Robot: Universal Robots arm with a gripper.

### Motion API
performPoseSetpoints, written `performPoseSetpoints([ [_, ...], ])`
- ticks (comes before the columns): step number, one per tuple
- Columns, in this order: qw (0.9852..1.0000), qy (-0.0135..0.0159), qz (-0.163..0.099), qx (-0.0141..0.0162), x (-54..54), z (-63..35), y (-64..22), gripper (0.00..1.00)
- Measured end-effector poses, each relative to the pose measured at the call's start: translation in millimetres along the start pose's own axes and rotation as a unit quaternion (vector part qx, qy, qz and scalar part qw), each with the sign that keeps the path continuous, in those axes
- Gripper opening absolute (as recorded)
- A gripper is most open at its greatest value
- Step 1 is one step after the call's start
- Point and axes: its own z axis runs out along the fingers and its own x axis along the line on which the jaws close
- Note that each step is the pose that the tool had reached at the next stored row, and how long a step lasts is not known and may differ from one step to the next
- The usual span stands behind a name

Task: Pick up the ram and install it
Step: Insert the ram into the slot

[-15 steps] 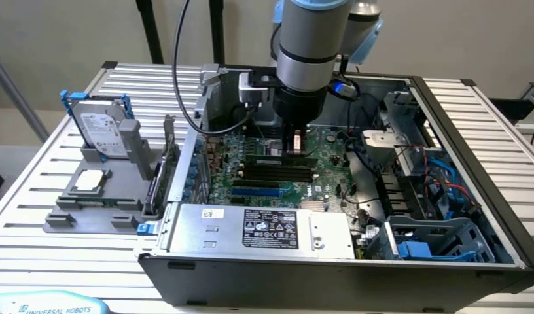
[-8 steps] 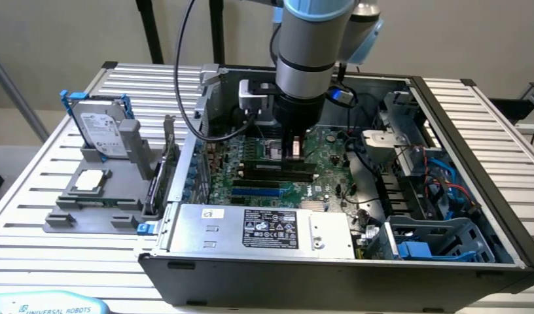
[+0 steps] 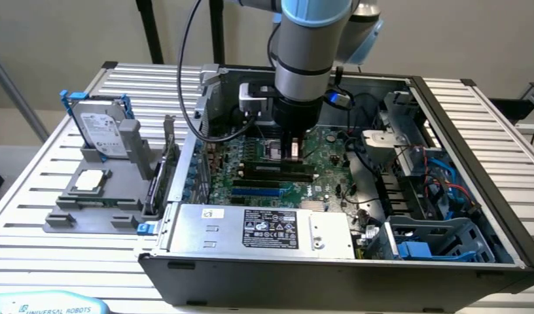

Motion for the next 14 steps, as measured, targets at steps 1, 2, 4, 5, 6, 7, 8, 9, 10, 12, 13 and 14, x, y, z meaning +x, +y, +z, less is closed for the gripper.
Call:
performPoseSetpoints([
  [1,1.0000,0.0009,0.000,-0.0001,0.0,0.2,-0.1,0.14],
  [2,1.0000,0.0014,0.000,-0.0001,0.0,0.2,0.0,0.14],
  [4,1.0000,0.0016,0.000,-0.0001,0.0,0.4,0.1,0.14],
  [5,1.0000,0.0015,0.000,0.0000,0.0,0.7,0.0,0.14],
  [6,1.0000,0.0015,0.000,0.0000,0.0,0.9,0.1,0.14],
  [7,1.0000,0.0015,0.000,-0.0001,0.0,1.1,0.1,0.14],
  [8,1.0000,0.0015,0.000,-0.0001,0.0,1.4,0.1,0.14],
  [9,1.0000,0.0015,0.000,-0.0001,0.0,1.8,0.1,0.14],
  [10,1.0000,0.0016,0.000,-0.0001,0.0,1.9,0.1,0.14],
  [12,1.0000,0.0018,0.000,-0.0002,0.0,2.4,0.2,0.14],
  [13,1.0000,0.0019,0.000,-0.0001,0.0,2.6,0.3,0.14],
  [14,1.0000,0.0019,0.000,-0.0001,0.0,2.8,0.5,0.14],
])
